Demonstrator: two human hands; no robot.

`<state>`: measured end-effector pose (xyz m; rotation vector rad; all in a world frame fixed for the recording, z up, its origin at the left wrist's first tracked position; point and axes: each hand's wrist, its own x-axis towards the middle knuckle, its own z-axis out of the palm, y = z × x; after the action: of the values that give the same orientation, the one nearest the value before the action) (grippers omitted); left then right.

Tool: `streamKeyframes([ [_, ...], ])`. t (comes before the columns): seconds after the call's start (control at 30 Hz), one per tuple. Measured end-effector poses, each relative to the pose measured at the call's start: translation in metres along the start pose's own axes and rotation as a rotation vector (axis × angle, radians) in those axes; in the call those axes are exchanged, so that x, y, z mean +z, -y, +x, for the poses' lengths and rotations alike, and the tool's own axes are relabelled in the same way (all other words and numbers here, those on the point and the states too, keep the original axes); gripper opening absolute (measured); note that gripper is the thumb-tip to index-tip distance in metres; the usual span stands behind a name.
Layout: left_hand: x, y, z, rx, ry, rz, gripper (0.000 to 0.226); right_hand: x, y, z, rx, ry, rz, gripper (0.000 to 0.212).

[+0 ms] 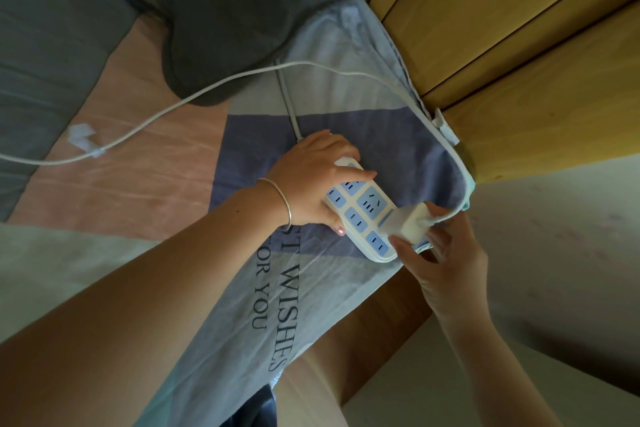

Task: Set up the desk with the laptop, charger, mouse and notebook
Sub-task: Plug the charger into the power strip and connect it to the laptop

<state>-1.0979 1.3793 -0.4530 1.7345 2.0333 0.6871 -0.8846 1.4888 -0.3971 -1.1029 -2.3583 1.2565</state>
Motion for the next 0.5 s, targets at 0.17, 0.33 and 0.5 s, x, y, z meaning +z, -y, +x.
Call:
streamKeyframes([
  [0.17, 0.004, 0.002, -0.001, 0.009, -0.022, 0.018, 0.088, 0.010, -0.011, 0.000, -0.038, -0.036, -0.112, 0.056],
  [0.33, 0.003, 0.001, -0.001, 0.000, -0.007, 0.021, 0.088, 0.009, -0.008, 0.001, -0.026, 0.000, -0.123, 0.064],
  [0.5, -0.012, -0.016, -0.002, -0.051, 0.103, 0.118, 0.091, -0.003, 0.006, -0.002, 0.011, 0.036, -0.166, 0.067],
])
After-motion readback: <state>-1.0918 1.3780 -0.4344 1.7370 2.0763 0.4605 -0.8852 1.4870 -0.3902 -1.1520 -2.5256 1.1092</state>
